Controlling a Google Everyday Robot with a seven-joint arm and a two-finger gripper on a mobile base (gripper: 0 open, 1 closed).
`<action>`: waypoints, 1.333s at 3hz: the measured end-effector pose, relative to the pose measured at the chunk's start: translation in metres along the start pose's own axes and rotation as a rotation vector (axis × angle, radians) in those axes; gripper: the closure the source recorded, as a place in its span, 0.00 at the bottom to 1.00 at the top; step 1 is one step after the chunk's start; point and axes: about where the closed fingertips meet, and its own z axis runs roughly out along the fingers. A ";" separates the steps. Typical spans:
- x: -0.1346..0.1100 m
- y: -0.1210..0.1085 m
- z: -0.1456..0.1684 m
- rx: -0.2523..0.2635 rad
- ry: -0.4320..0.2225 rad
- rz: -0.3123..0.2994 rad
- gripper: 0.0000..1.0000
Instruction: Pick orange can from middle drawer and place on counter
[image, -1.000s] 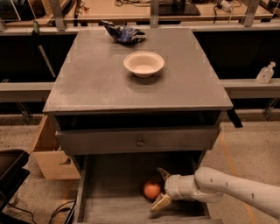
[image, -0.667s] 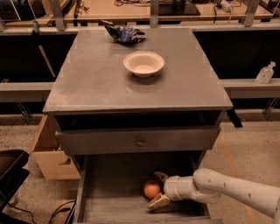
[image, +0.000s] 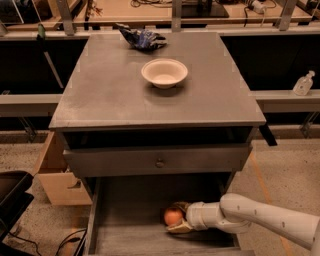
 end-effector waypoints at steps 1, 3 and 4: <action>-0.001 0.001 0.002 -0.003 -0.001 0.000 0.88; -0.005 0.005 0.006 -0.028 0.004 -0.003 1.00; -0.036 0.012 -0.012 -0.014 0.020 0.008 1.00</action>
Offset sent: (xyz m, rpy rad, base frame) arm -0.0005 0.0016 -0.0004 0.0015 0.0012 0.0024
